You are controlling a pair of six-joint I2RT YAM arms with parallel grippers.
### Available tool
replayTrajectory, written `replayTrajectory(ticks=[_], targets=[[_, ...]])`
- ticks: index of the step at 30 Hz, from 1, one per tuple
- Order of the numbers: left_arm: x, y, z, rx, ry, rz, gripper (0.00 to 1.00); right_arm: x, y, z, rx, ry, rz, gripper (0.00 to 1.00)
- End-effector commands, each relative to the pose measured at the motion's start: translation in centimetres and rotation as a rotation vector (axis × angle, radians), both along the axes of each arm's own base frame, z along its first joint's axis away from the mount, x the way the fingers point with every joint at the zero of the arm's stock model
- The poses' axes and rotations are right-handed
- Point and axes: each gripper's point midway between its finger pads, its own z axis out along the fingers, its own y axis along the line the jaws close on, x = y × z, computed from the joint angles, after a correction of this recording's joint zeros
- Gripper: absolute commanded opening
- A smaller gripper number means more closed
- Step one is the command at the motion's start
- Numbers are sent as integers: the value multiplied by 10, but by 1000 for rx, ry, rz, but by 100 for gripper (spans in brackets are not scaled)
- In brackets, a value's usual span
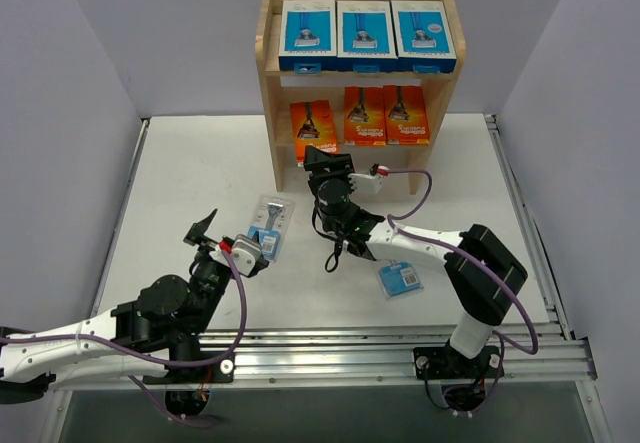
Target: Place and organize the shaving razors onto the shelf
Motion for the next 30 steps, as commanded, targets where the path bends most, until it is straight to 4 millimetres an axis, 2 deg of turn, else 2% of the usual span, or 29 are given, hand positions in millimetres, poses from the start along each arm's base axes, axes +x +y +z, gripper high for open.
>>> replayTrajectory(ticks=[1,6,9,12,13,15,16,18,19,20,21,22,24,25,27,29,30], targets=[[1,6,9,-57,2,17,94,-4,-8,28,-6,-41,-5,60],[3,8,9,-55,4,30,95,-14,-17,28,-28,-23,5,73],[4,12,10,-72,10,50,97,-22,-25,29,-41,-19,15,77],[5,17,13,-94,13,65,97,-36,-38,33,-60,-27,31,77],[5,17,13,-95,13,63,97,-43,-45,44,-59,-49,36,77],[5,17,18,-120,19,67,97,-53,-49,38,-86,-44,61,76],[6,17,20,-134,26,66,96,-60,-54,48,-80,-58,74,76],[7,12,22,-161,69,55,95,-69,-56,43,-120,-45,115,75],[7,4,24,-184,87,15,95,-77,-62,48,-130,-57,133,74],[11,3,24,-255,127,24,94,-82,-62,48,-170,-63,160,74],[14,-6,12,-219,181,13,94,-87,-66,41,-212,-43,173,74],[16,-10,21,-268,207,-8,94,-94,-73,47,-222,-52,181,74],[24,-30,12,-332,316,-51,94,-102,-83,37,-316,-19,199,74],[27,-35,11,-355,346,-63,94,-109,-91,44,-330,-33,200,74],[39,-48,4,-423,430,-104,94,-117,-101,33,-432,-1,217,74],[49,-55,9,-531,497,-149,94,-125,-114,35,-468,6,214,69],[55,-59,6,-556,531,-161,95,-130,-121,23,-541,45,228,67]])
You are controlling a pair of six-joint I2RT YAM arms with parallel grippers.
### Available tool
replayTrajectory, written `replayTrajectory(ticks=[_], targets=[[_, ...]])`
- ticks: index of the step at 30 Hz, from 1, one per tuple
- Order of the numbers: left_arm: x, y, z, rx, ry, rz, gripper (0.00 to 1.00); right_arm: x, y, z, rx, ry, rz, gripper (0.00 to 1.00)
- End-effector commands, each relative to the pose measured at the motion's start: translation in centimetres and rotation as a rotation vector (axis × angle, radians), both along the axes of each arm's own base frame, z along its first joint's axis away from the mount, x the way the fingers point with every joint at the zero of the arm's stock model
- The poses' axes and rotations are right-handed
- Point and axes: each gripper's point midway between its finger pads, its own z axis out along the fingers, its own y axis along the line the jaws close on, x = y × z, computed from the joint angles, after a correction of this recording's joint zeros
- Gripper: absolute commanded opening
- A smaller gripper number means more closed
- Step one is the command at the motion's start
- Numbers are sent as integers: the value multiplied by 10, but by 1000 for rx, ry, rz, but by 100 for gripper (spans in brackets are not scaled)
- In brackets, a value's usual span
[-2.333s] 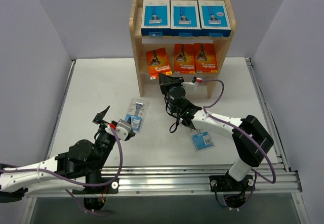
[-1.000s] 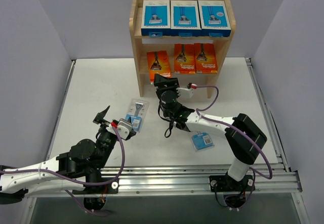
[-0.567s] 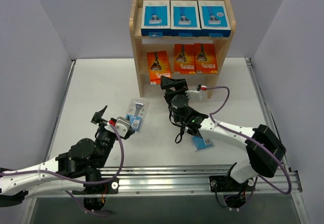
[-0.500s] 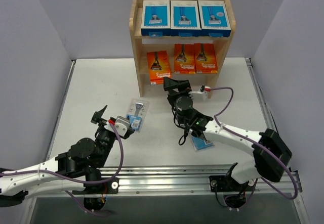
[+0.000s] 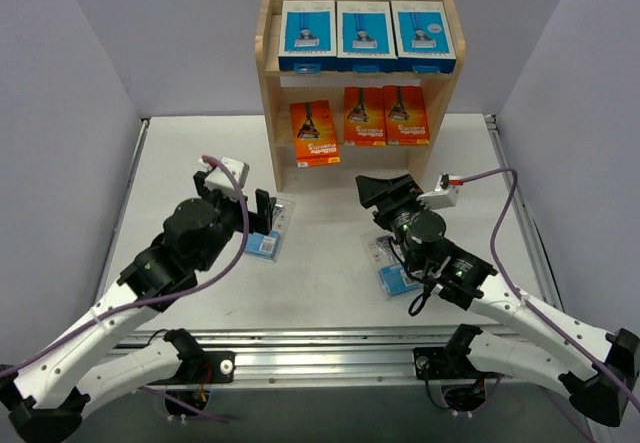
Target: Place and organize the shaving razors onto the shelf
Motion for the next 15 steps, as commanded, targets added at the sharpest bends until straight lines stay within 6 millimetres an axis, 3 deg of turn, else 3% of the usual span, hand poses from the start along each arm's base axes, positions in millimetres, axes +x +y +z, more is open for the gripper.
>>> replayTrajectory(ticks=[1,2,4,9,15], targets=[[-2,-36,2,-254,174,-182,95,-17,-27,-31,-249,70,10,66],[-2,-50,4,-339,220,-255,95,-21,-31,-37,-273,88,17,63],[12,-46,4,-468,279,-265,95,-33,-38,-41,-305,89,50,58],[41,-47,26,-706,300,-391,100,-56,-59,-61,-338,124,78,44],[71,-52,19,-780,351,-400,85,-77,-84,-68,-290,126,61,36]])
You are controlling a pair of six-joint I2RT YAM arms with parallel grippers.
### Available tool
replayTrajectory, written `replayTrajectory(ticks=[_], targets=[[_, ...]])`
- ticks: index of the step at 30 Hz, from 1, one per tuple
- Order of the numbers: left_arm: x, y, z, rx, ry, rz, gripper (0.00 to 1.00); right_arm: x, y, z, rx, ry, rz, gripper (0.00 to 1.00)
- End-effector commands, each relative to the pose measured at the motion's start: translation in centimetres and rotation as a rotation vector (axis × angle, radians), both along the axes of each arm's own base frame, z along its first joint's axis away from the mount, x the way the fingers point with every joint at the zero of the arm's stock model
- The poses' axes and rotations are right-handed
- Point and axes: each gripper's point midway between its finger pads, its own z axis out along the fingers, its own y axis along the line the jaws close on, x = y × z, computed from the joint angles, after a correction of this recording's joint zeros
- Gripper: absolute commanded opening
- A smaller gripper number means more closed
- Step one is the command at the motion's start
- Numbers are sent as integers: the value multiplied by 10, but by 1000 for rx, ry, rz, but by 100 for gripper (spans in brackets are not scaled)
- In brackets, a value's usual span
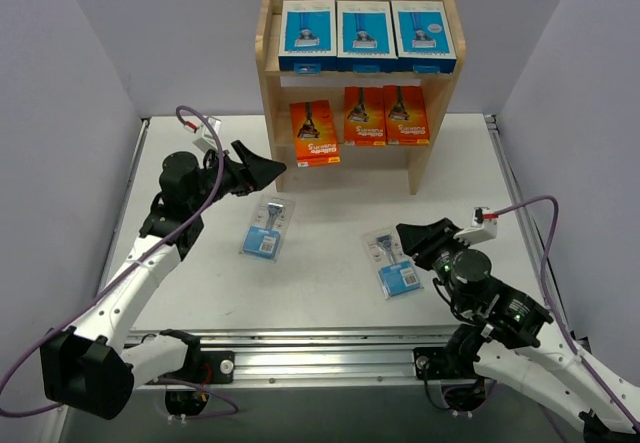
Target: Place and organize the shaving razors onto the shelf
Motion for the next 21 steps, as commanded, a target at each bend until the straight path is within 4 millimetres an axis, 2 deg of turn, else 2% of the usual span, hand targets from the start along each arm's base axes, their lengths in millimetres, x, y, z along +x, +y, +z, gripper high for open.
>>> replayTrajectory(ticks=[1,8,14,21], targets=[[-1,-20,32,-136,-44,-118,82,-9,-14,-14,-23,25,-11,36],[28,-27,-8,-126,36,-96,78,-12,-15,-23,-57,46,-1,36],[48,-29,-22,-119,69,-67,76,-13,-14,-33,-44,65,2,34],[66,-38,-28,-128,74,-50,73,-13,-20,-31,-54,58,-20,33]])
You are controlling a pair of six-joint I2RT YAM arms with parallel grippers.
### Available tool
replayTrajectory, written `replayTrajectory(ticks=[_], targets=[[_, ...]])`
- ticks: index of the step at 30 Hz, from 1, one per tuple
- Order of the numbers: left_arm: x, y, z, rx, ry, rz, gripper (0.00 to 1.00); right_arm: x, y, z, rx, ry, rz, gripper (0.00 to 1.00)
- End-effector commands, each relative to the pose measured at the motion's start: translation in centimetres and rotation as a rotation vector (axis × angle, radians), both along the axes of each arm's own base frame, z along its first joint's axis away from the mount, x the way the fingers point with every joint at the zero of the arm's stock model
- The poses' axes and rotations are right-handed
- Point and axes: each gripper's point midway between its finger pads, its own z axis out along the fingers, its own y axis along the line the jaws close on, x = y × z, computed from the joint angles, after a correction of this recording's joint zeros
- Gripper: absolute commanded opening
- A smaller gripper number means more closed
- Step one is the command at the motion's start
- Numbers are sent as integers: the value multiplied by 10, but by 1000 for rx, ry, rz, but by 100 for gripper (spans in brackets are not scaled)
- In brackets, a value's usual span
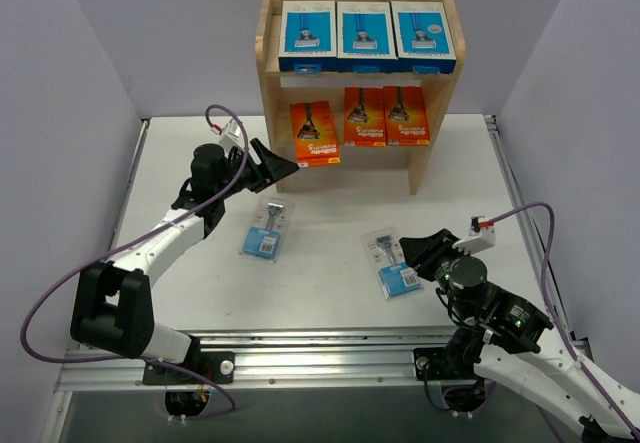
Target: Place and organize the shaving razors onto the shelf
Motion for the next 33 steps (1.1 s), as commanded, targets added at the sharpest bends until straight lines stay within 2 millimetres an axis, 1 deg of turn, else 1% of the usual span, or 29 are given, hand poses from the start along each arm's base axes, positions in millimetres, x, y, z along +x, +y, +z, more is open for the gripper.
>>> replayTrajectory(ticks=[1,2,4,5,7,9,10,12,13,14,19,22,25,30,31,33], targets=[[18,-7,41,-47,-128,20,73,2,-6,5,3,-15,-32,33],[20,-8,37,-44,-121,23,72,3,-6,5,0,-13,-33,33],[24,-12,40,-51,-127,24,72,3,-6,3,1,-10,-34,33],[27,-14,36,-52,-121,25,72,3,-5,4,6,-10,-35,33],[30,-17,40,-61,-135,25,71,3,-4,2,3,-7,-32,33],[34,-20,37,-61,-135,27,71,4,-3,0,-2,-1,-29,33],[34,-21,42,-66,-149,25,71,4,-3,-1,-6,3,-29,33],[37,-25,39,-65,-146,23,71,4,-3,-4,-12,8,-29,33],[38,-26,42,-67,-152,22,71,4,-3,-6,-13,11,-30,33],[40,-28,38,-64,-146,19,70,4,-2,-7,-15,13,-30,33],[45,-30,35,-62,-141,28,67,5,-3,-9,-15,13,-35,32],[45,-35,34,-62,-137,19,61,6,-3,-12,-21,18,-38,32],[46,-39,31,-57,-130,12,52,6,-3,-12,-22,17,-38,32],[45,-40,26,-46,-121,16,47,7,-3,-15,-31,21,-38,32],[45,-39,26,-46,-122,18,44,7,-3,-15,-32,21,-40,32],[44,-39,26,-48,-123,21,42,7,-3,-17,-35,25,-41,32]])
